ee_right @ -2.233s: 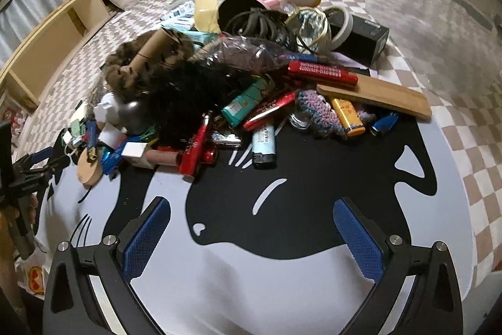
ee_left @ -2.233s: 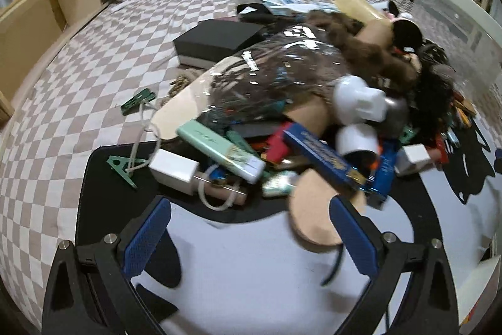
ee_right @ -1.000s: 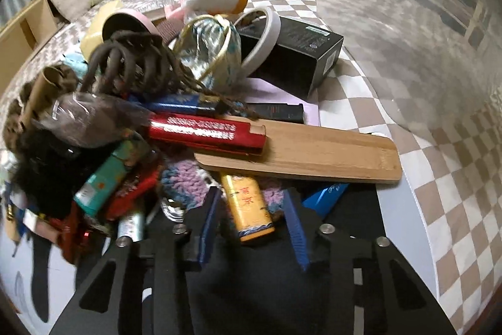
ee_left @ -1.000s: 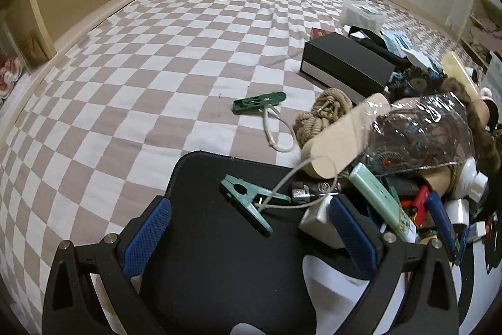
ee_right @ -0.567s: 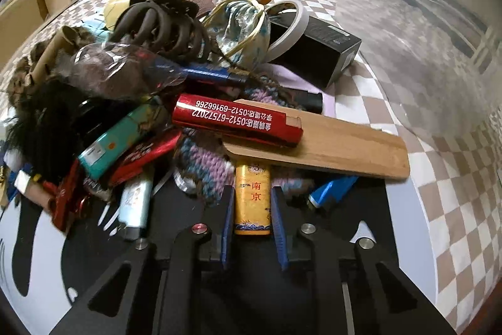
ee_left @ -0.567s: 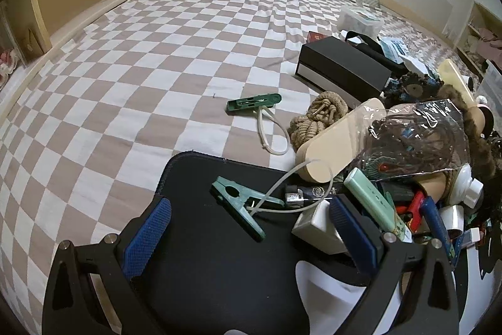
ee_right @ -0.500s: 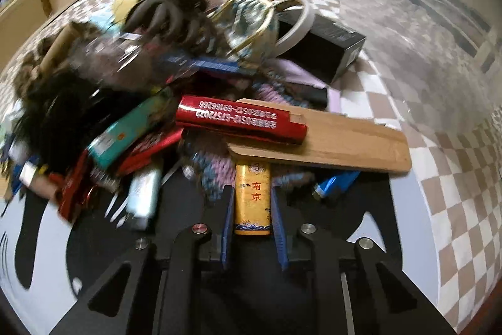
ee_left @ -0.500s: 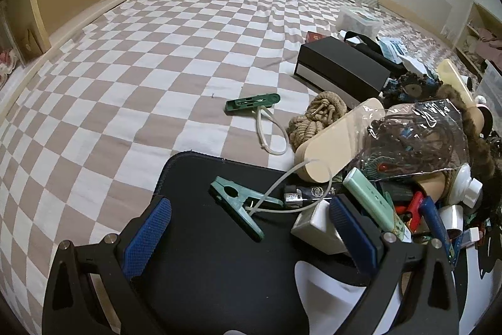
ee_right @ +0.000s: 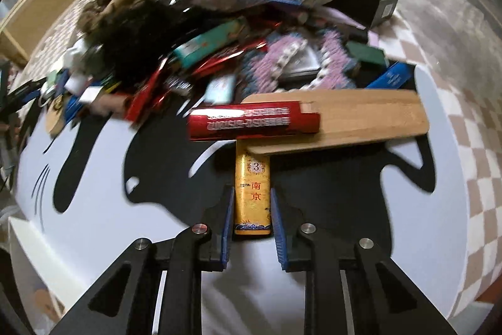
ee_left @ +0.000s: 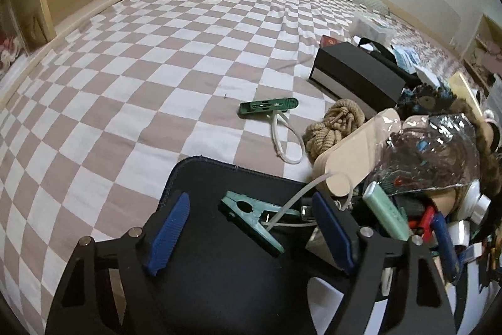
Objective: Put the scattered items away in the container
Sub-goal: 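Grasp the yellow lighter with the right gripper while the left gripper approaches the green clip, then lift the yellow lighter with the right gripper while the left gripper grasps the green clip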
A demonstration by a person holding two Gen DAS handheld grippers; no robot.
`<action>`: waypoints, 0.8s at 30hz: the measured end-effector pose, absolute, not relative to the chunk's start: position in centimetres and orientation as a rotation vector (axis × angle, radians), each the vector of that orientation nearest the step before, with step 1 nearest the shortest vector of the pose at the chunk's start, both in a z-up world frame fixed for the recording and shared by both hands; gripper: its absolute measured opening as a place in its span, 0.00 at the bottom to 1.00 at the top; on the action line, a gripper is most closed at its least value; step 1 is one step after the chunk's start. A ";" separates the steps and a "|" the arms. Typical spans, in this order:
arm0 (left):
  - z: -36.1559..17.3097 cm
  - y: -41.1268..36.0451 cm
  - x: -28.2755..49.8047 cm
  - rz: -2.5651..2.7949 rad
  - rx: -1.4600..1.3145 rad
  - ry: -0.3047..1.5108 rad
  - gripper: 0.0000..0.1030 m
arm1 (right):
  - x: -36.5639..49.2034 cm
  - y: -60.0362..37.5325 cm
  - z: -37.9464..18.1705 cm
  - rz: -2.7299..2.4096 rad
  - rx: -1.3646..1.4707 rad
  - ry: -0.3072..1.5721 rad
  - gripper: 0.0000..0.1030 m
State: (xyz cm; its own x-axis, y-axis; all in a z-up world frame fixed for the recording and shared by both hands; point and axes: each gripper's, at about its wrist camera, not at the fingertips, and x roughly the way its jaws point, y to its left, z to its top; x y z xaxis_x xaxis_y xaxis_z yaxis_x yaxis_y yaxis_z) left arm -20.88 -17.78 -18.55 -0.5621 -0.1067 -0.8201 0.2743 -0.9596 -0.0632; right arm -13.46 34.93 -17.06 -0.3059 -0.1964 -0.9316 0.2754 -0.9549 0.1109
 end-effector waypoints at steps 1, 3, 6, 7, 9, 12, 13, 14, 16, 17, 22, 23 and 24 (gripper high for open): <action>-18.6 -17.7 -20.9 -2.583 1.336 0.259 0.78 | -13.1 34.7 -17.1 -2.315 1.642 0.097 0.23; -18.7 -17.5 -21.0 -2.574 1.331 0.235 0.78 | -12.3 34.2 -17.1 -2.297 1.641 0.088 0.23; -18.9 -17.4 -21.0 -2.576 1.328 0.204 0.77 | -10.7 33.5 -17.0 -2.269 1.634 0.095 0.23; -18.9 -17.5 -21.0 -2.574 1.326 0.204 0.76 | -10.3 33.3 -17.0 -2.261 1.634 0.094 0.23; -18.9 -17.6 -20.9 -2.571 1.320 0.200 0.59 | -9.4 33.0 -17.0 -2.246 1.633 0.093 0.23; -18.9 -17.7 -20.6 -2.582 1.319 0.213 0.51 | -8.6 33.0 -16.8 -2.229 1.636 0.080 0.23; -18.9 -17.6 -20.6 -2.585 1.319 0.207 0.50 | -8.4 33.0 -16.6 -2.229 1.635 0.077 0.23; -18.9 -17.5 -20.5 -2.587 1.320 0.201 0.50 | -8.1 32.8 -16.4 -2.227 1.636 0.077 0.23; -18.9 -17.4 -20.3 -2.593 1.324 0.194 0.50 | -8.0 33.1 -16.4 -2.229 1.635 0.074 0.23; -18.8 -17.3 -20.1 -2.595 1.328 0.197 0.50 | -8.2 33.3 -16.6 -2.230 1.636 0.072 0.23; -18.6 -17.2 -19.4 -2.604 1.336 0.208 0.38 | -7.6 33.0 -16.2 -2.230 1.642 0.102 0.23; -18.5 -17.3 -19.3 -2.603 1.340 0.226 0.36 | -7.5 33.1 -16.1 -2.230 1.643 0.103 0.23; -18.5 -17.4 -19.1 -2.602 1.345 0.247 0.34 | -7.5 33.1 -16.1 -2.230 1.644 0.102 0.23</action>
